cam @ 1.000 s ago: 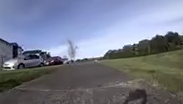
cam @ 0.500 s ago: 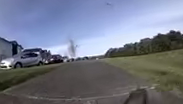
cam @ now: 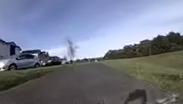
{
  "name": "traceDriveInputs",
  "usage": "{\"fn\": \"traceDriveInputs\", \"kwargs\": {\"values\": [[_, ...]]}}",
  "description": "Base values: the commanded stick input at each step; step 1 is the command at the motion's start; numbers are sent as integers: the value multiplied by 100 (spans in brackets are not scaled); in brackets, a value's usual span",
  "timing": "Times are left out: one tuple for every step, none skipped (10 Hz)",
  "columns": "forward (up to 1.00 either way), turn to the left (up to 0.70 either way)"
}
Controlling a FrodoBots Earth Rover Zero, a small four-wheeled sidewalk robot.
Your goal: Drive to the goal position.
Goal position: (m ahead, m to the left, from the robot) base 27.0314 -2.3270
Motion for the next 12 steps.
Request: {"fn": "traceDriveInputs", "kwargs": {"values": [[100, 27], [100, 27], [100, 27], [100, 27], [100, 27], [100, 0], [100, 0], [100, 0], [100, 0], [100, 0], [100, 0], [100, 0]]}}
